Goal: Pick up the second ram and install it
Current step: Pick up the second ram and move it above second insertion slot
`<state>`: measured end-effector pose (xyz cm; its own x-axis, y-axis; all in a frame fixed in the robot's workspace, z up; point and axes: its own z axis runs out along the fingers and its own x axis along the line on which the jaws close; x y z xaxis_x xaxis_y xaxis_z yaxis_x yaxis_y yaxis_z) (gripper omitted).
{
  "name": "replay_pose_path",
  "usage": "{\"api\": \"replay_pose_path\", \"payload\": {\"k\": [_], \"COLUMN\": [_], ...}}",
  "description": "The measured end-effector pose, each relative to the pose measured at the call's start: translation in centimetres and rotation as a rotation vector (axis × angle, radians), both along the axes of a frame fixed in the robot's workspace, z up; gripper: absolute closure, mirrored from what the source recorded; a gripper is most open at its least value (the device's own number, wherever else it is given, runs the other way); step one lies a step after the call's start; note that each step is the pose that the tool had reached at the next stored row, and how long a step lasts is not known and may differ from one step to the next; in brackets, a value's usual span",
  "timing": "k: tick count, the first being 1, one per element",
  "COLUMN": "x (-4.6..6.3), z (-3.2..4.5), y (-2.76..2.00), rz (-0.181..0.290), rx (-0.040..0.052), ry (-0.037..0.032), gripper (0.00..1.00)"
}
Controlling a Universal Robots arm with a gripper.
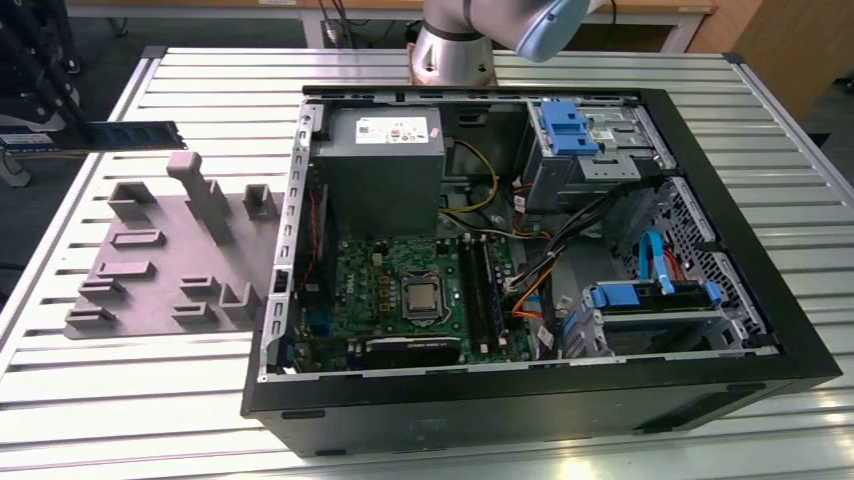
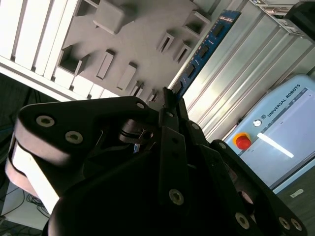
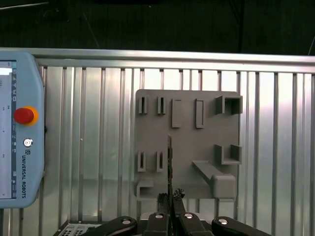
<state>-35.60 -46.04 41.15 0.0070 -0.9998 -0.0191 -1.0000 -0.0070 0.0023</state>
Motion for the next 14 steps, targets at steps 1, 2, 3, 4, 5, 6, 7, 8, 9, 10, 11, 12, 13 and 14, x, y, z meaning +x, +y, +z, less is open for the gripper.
{"api": "replay_pose_path", "payload": {"k": [1,2,3,4,5,6,7,8,9,10,11,12,13,14], "x": [0.1,0.2,0.3,0.4,0.5,0.6,0.6,0.7,0.8,0.9,1.0,1.1,1.2,1.3], "z": [0.01,0.01,0.01,0.0,0.0,0.01,0.0,0.0,0.0,0.0,0.0,0.0,0.0,0.0], "y": [0.0,0.0,0.0,0.0,0.0,0.0,0.0,0.0,0.0,0.0,0.0,0.0,0.0,0.0], "rz": [0.0,0.0,0.0,0.0,0.0,0.0,0.0,0.0,0.0,0.0,0.0,0.0,0.0,0.0], "rx": [0.0,-0.0001,0.0,0.0,0.0,-0.0001,0.0,0.0,0.0,0.0,0.0,-0.0001,0.0,0.0], "ry": [0.0001,0.0001,0.0001,0.0,0.0,0.0001,0.0,0.0001,0.0,0.0,0.0001,0.0001,0.0,0.0001], "gripper": [0.86,0.86,0.86,0.86,0.86,0.86,0.86,0.86,0.86,0.86,0.86,0.86,0.86,0.86]}}
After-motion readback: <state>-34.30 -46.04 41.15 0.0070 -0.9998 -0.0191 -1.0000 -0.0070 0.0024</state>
